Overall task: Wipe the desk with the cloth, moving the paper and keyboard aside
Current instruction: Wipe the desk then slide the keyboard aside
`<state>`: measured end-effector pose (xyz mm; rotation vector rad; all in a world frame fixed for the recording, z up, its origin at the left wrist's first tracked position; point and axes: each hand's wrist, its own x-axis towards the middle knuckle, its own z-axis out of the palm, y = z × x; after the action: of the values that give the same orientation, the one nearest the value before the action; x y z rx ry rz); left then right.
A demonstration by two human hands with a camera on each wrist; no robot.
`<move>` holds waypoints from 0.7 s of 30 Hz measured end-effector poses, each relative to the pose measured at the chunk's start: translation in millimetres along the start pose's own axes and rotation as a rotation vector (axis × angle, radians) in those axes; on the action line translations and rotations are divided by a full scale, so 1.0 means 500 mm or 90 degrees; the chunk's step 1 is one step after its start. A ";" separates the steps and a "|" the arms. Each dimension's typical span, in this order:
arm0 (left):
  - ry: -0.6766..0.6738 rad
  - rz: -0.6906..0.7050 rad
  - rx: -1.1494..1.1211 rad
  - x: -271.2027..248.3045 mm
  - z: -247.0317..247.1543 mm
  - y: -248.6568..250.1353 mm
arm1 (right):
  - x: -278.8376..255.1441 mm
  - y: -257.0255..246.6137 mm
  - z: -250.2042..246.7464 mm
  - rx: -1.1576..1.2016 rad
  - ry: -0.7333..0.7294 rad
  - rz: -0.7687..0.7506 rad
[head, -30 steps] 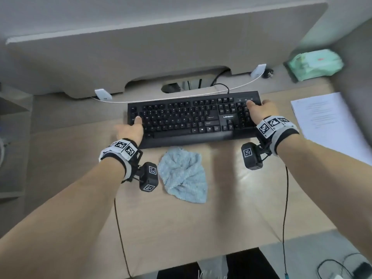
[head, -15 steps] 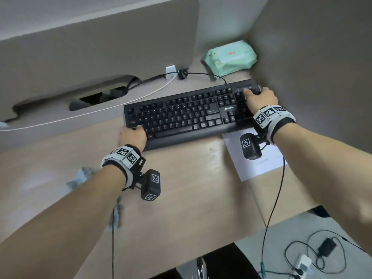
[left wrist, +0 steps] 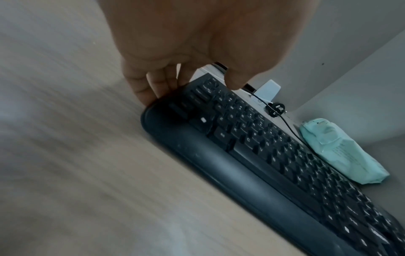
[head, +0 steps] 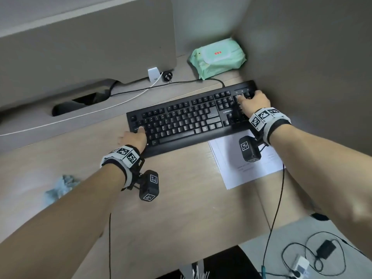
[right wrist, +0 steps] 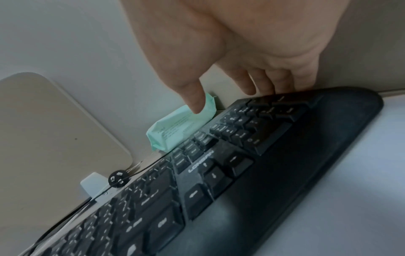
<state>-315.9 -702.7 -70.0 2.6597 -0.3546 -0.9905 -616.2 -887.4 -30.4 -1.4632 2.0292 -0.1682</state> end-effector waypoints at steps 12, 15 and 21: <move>0.031 0.212 0.024 0.013 -0.188 -0.116 | -0.226 -0.153 0.177 -0.047 -0.066 -0.232; 0.079 0.210 0.033 0.053 -0.293 -0.207 | -0.339 -0.228 0.270 -0.058 -0.115 -0.292; 0.107 0.177 0.082 0.134 -0.473 -0.430 | -0.575 -0.343 0.442 -0.131 -0.280 -0.473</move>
<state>-81.2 -483.2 -12.1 2.6845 -0.7479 -0.6761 -300.3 -640.5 -13.0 -2.1116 1.1173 0.0639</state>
